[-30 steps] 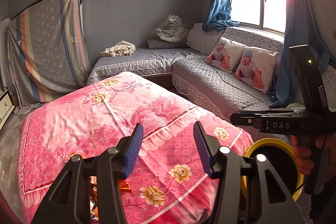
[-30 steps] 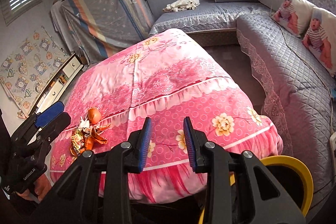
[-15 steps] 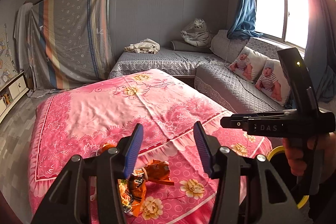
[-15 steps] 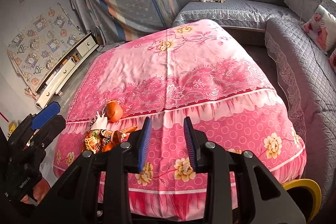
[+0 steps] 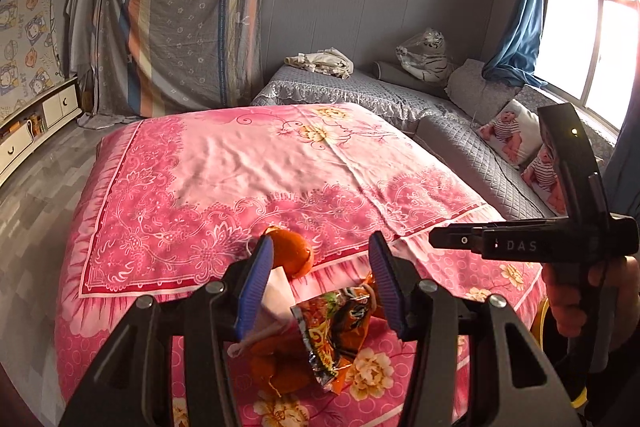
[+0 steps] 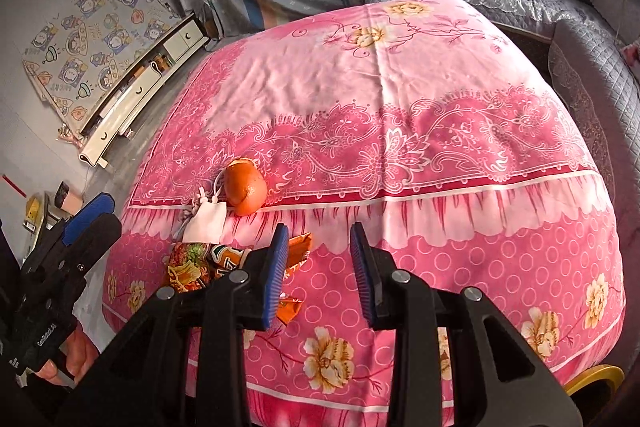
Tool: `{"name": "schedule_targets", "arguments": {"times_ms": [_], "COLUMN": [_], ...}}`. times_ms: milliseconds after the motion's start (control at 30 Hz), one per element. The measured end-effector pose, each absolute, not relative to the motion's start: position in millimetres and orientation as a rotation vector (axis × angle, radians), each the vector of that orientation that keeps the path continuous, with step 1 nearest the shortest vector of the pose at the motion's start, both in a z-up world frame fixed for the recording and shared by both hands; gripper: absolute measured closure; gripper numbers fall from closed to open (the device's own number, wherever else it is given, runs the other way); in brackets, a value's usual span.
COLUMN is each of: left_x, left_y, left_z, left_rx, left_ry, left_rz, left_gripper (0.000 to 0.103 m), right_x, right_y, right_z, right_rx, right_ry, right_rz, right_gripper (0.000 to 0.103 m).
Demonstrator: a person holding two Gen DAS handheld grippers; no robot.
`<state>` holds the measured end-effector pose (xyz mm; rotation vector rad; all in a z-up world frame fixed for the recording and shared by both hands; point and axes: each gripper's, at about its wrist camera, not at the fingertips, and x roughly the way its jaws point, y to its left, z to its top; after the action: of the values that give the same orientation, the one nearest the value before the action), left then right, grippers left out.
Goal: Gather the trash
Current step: 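Grasp the orange snack wrapper with the right tool while the left tool grasps the orange peel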
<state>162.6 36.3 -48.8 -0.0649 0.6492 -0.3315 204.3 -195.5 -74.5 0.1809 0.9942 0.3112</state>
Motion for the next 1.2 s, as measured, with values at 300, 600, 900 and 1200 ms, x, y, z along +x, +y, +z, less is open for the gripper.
{"name": "schedule_targets", "arguments": {"times_ms": [300,600,900,1200], "left_x": [196,243,280,300], "left_y": [59,46,28,17], "left_z": [-81,-103,-126,-143], "left_rx": [-0.14,-0.149,-0.11,-0.081], "left_ry": [0.754,0.848,0.934,0.962], "left_rz": [-0.306,-0.325,-0.33,-0.311], "left_gripper": [0.056,0.056,0.056,0.056], "right_x": [201,198,205,212], "right_y": [-184,-180,-166,-158], "right_z": [-92,-106,-125,-136], "right_rx": [0.179,0.196,0.196,0.194], "right_ry": [1.045,1.084,1.137,1.157], "right_rz": [0.347,0.384,0.435,0.472], "right_gripper": [0.073,0.072,0.067,0.067]}}
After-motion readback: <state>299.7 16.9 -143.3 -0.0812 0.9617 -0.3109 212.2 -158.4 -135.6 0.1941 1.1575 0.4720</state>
